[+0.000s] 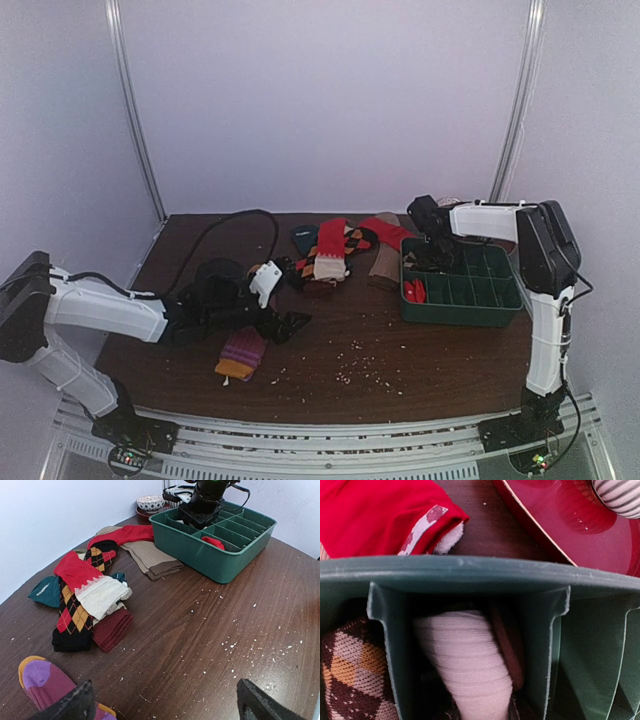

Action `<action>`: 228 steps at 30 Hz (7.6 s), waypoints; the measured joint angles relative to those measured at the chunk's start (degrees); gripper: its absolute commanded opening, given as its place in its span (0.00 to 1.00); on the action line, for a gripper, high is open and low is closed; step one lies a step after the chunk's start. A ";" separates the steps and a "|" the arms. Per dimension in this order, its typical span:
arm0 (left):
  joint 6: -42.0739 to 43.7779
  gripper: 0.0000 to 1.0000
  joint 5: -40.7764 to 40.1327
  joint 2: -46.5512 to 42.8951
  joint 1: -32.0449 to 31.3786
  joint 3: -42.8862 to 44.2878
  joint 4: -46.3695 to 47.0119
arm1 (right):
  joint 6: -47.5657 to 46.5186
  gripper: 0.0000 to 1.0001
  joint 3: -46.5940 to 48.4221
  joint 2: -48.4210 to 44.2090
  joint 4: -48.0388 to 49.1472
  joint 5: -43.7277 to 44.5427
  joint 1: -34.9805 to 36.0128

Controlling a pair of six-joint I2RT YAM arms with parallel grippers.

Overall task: Roll the socks
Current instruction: Place a pair of socks in the storage box, then pick up the pair of socks from the center of the board, then roll a pair of socks at the center of the board.

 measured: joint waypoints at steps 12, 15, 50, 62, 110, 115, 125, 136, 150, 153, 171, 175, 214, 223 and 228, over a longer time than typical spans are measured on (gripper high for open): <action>0.00 0.97 -0.70 -2.67 0.00 -0.72 -1.92 | -0.33 0.31 0.59 0.63 0.11 -1.90 -0.94; 0.00 0.97 -0.72 -2.67 0.00 -0.72 -2.29 | -0.70 0.36 0.72 0.35 0.17 -1.90 -1.09; 0.02 0.98 -1.42 -2.51 0.00 0.42 -3.87 | -1.73 0.51 2.08 -9.07 -2.27 -1.40 -1.14; -2.95 0.98 -10.40 -4.50 0.79 3.76 -8.46 | -5.01 0.50 -4.57 -20.83 3.65 -5.55 4.39; -31.30 0.98 -35.56 -33.64 8.26 -4.48 -44.46 | -40.28 0.07 -7.17 10.16 52.76 -28.13 49.94; -30.51 0.96 -34.88 -35.36 8.26 -5.60 -43.71 | -35.15 0.00 -10.51 9.03 56.17 -32.83 47.65; -20.15 0.84 -16.92 -37.33 8.26 -14.36 -27.41 | -14.51 0.00 -17.94 3.15 48.30 -57.02 32.44; -5.97 0.90 5.60 -22.69 -0.42 -24.26 3.37 | -5.44 0.00 -13.90 5.88 37.09 -70.42 28.72; 1.36 0.67 8.81 1.16 -2.38 -23.80 21.11 | -6.69 0.00 -10.71 7.61 27.76 -76.17 25.99; 2.67 0.66 8.98 4.70 -2.38 -23.02 23.76 | -7.15 0.00 -10.58 7.61 27.06 -76.28 25.88; 3.13 0.00 11.96 14.99 -2.36 -19.76 30.47 | -7.30 0.00 -10.51 7.65 26.56 -76.50 25.81; 1.11 0.00 11.93 15.98 -2.38 -18.80 29.73 | -7.37 0.03 -10.60 7.65 26.53 -76.72 25.81; -21.46 0.00 23.19 12.98 2.95 -8.50 4.63 | -53.94 0.47 -37.27 -12.85 52.26 -29.38 42.91; -21.42 0.00 23.45 13.09 2.95 -8.50 4.76 | -55.58 0.47 -35.47 -11.28 54.73 -23.85 43.06; -21.18 0.00 24.09 13.53 2.95 -8.50 5.25 | -55.80 0.41 -35.65 -11.54 54.99 -23.23 43.08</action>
